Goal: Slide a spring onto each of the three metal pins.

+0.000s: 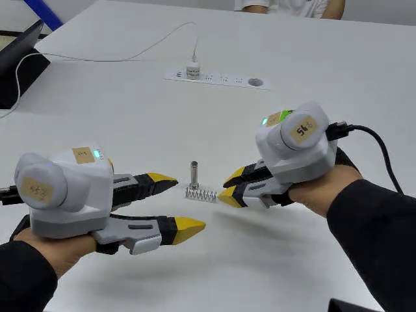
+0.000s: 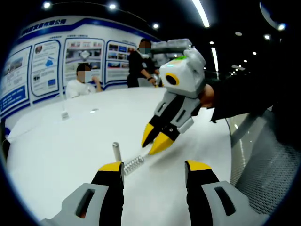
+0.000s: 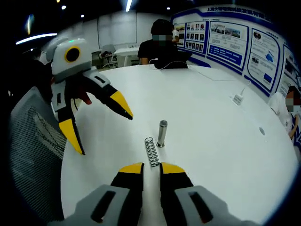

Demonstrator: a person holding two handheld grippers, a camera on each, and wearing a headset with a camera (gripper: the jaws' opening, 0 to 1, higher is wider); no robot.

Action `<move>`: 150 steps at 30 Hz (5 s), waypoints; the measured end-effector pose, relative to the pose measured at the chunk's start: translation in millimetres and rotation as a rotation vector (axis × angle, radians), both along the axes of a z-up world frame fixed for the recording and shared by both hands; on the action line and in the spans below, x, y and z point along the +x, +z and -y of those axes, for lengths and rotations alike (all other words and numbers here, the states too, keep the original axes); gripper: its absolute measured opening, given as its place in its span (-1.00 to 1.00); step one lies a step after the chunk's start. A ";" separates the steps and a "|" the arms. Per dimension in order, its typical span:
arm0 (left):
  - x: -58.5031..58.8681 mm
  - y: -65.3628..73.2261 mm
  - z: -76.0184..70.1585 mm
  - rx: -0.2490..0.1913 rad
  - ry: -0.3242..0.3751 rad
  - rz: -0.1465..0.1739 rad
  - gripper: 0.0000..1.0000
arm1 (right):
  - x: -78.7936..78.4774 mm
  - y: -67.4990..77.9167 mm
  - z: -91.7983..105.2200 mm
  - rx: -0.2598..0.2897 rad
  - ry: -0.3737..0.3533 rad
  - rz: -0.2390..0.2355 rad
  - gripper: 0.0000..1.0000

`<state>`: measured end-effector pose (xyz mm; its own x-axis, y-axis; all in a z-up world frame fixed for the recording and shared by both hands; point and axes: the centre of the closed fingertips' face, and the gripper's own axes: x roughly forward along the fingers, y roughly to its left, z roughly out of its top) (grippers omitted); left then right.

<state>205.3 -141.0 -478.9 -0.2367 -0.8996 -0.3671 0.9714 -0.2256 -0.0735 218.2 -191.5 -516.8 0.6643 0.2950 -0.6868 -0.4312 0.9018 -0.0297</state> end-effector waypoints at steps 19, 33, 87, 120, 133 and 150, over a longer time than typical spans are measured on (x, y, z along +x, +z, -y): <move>2.8 -2.6 -1.2 0.007 0.005 0.001 0.05 | 13.2 -25.7 -3.3 -0.017 0.042 -0.065 -0.70; 1.1 -4.7 -1.6 0.014 0.001 0.003 0.04 | 2.3 -26.2 -9.3 -0.006 0.054 -0.090 -0.76; -33.4 -10.9 -0.2 0.023 -0.210 0.136 -0.75 | -53.2 41.9 -53.2 -0.097 0.333 -0.124 -0.77; -28.6 -0.6 2.6 -0.010 -0.158 0.058 -0.78 | -26.9 71.4 -76.2 -0.036 0.308 0.036 -0.70; -28.8 0.7 2.6 -0.014 -0.151 0.059 -0.78 | -19.9 71.8 -78.7 0.005 0.272 0.073 -0.76; -11.3 1.5 1.5 -0.021 -0.084 0.061 -0.45 | -9.3 85.6 -65.8 0.019 0.227 0.107 -0.76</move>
